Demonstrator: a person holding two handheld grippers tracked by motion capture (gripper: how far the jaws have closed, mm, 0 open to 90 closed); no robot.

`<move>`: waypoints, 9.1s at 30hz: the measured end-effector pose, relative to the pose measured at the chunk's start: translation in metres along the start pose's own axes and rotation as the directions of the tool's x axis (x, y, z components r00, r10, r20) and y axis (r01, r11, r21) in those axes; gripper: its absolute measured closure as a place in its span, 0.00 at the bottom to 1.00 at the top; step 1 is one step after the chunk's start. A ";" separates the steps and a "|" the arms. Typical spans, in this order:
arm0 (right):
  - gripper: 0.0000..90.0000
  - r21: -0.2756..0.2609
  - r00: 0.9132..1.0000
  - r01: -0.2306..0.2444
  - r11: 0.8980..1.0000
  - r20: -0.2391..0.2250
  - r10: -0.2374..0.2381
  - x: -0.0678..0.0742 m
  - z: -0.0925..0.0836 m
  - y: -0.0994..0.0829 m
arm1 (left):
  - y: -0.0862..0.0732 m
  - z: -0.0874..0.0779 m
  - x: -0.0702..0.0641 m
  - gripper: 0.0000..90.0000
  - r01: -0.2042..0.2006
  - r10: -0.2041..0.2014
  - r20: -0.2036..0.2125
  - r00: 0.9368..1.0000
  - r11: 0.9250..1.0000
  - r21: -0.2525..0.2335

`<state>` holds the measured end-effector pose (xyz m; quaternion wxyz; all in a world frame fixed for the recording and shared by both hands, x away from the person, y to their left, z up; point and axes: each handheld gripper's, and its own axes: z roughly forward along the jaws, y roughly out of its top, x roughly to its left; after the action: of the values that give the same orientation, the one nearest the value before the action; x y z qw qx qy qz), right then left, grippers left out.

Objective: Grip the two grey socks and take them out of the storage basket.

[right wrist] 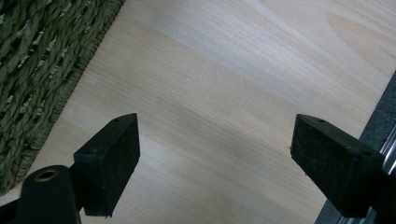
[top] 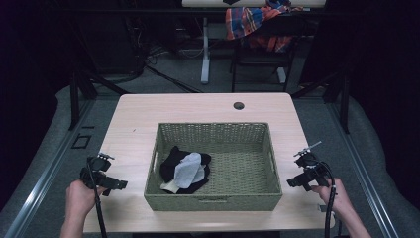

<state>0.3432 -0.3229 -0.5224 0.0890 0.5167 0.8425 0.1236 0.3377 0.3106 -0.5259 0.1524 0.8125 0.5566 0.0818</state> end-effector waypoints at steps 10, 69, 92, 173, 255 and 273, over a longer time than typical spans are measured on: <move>0.17 0.005 1.000 -0.007 1.000 0.006 0.007 -0.001 -0.001 -0.002 | 0.007 -0.006 -0.005 0.01 -0.031 0.031 0.001 1.000 0.999 -0.022; 0.17 0.016 1.000 -0.009 1.000 0.006 0.009 -0.001 0.000 -0.005 | 0.110 -0.027 -0.157 0.48 -0.277 0.273 0.219 0.937 0.961 -0.010; 0.17 0.021 1.000 -0.005 1.000 0.011 0.005 -0.001 -0.001 -0.005 | 0.107 -0.025 -0.166 0.95 -0.365 0.357 0.230 0.905 0.931 -0.008; 0.17 0.017 1.000 0.016 1.000 -0.002 -0.016 0.001 0.001 -0.006 | 0.063 -0.135 -0.047 0.95 -0.060 0.065 0.014 0.998 0.967 -0.246; 0.17 0.031 1.000 0.024 0.999 -0.006 -0.024 0.002 0.004 -0.005 | 0.045 -0.057 -0.001 0.31 0.114 -0.111 0.042 0.993 0.991 -0.075; 0.17 0.033 1.000 0.025 0.999 -0.009 -0.025 0.001 0.004 -0.006 | 0.067 -0.083 -0.053 0.02 -0.036 0.048 0.069 0.996 0.985 -0.168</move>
<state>0.3389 -0.3235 -0.5283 0.0783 0.5072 0.8511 0.1105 0.3521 0.2517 -0.4227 0.2384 0.8109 0.5246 0.1018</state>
